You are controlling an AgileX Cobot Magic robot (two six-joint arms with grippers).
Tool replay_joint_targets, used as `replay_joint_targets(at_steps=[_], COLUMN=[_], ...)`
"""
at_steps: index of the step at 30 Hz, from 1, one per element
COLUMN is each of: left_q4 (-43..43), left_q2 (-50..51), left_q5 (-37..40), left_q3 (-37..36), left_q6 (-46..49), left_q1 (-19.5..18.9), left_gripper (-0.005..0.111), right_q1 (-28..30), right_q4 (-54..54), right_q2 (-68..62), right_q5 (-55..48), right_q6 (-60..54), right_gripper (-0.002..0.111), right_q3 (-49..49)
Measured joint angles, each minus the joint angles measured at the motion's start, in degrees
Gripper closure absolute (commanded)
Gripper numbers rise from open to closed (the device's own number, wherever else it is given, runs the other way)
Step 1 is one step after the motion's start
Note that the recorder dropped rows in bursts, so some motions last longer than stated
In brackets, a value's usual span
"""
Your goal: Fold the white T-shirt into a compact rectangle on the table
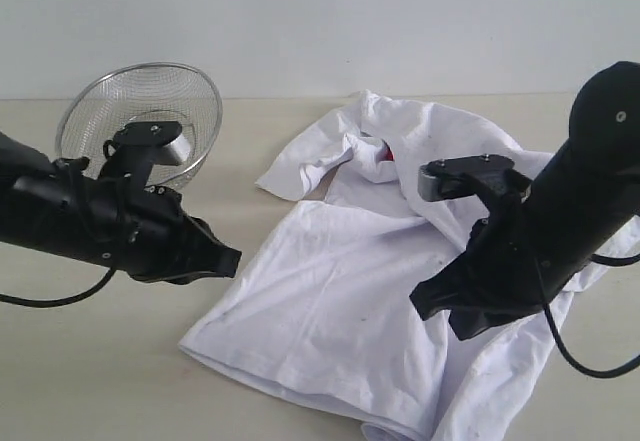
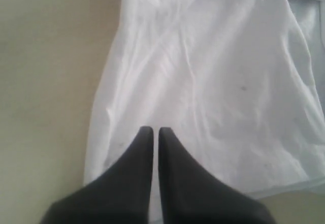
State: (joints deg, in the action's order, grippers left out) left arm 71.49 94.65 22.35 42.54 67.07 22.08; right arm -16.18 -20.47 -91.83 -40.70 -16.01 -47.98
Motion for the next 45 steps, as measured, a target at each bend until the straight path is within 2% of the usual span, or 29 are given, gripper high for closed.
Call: replay_joint_targets(at_steps=[6, 12, 23, 32, 45], left_q4=[-0.22, -2.17, -13.50, -13.44, -8.60], left_q2=[8.21, 14.62, 15.01, 11.98, 0.94], left_q5=[4.44, 4.95, 5.25, 5.04, 4.37], left_q3=[3.54, 4.15, 4.84, -1.48, -18.62], left_q6=[0.00, -0.79, -15.55, -17.73, -17.95], left_q1=[0.00, 0.00, 0.00, -0.27, -0.27], left_gripper=[0.102, 0.102, 0.102, 0.102, 0.102], right_q1=[-4.98, -6.13, -6.13, -6.13, -6.13], right_q4=[2.73, 5.79, 6.42, 10.77, 15.93], right_q2=[0.00, -2.32, -8.75, -8.98, -8.98], right_q5=[0.08, 0.17, 1.07, 0.45, -1.95], right_q6=[4.77, 7.99, 8.56, 10.58, 13.38], right_gripper=[0.109, 0.109, 0.109, 0.109, 0.109], right_q3=[0.00, 0.00, 0.00, 0.00, 0.00])
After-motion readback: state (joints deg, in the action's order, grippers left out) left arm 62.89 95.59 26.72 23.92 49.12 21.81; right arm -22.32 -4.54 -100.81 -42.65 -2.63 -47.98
